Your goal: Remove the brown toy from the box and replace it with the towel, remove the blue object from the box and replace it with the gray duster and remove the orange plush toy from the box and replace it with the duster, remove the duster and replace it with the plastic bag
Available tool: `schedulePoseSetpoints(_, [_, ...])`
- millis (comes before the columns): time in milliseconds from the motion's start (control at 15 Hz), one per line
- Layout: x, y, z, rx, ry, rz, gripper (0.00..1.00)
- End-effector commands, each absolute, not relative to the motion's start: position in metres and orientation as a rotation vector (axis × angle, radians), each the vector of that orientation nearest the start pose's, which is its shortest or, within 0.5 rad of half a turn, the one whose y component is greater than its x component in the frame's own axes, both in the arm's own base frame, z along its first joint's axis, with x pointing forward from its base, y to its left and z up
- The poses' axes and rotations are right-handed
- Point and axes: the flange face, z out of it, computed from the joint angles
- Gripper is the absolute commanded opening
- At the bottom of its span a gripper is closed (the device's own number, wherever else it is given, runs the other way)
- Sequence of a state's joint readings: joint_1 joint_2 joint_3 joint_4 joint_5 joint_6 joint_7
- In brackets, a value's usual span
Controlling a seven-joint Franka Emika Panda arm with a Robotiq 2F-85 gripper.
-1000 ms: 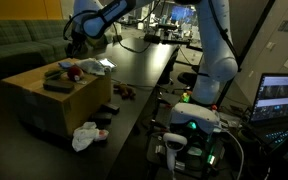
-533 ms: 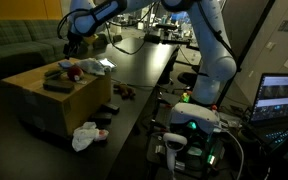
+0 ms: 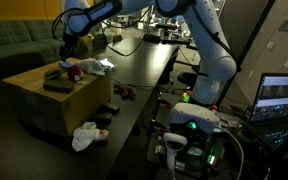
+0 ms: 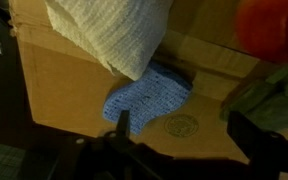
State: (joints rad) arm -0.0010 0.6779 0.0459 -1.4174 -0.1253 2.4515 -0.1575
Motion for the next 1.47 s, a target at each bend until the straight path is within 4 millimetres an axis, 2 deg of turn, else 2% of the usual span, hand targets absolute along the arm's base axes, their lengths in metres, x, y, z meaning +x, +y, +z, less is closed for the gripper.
schedulePoseSetpoints(0, [0.768, 0.032, 0.340, -3.139, -0.364, -0.568, 1.00])
schedulePoseSetpoints(800, [0.781, 0.045, 0.311, -3.142, -0.192, -0.479, 1.00])
schedulePoseSetpoints(1400, [0.787, 0.033, 0.300, -3.111, -0.096, -0.406, 1.00])
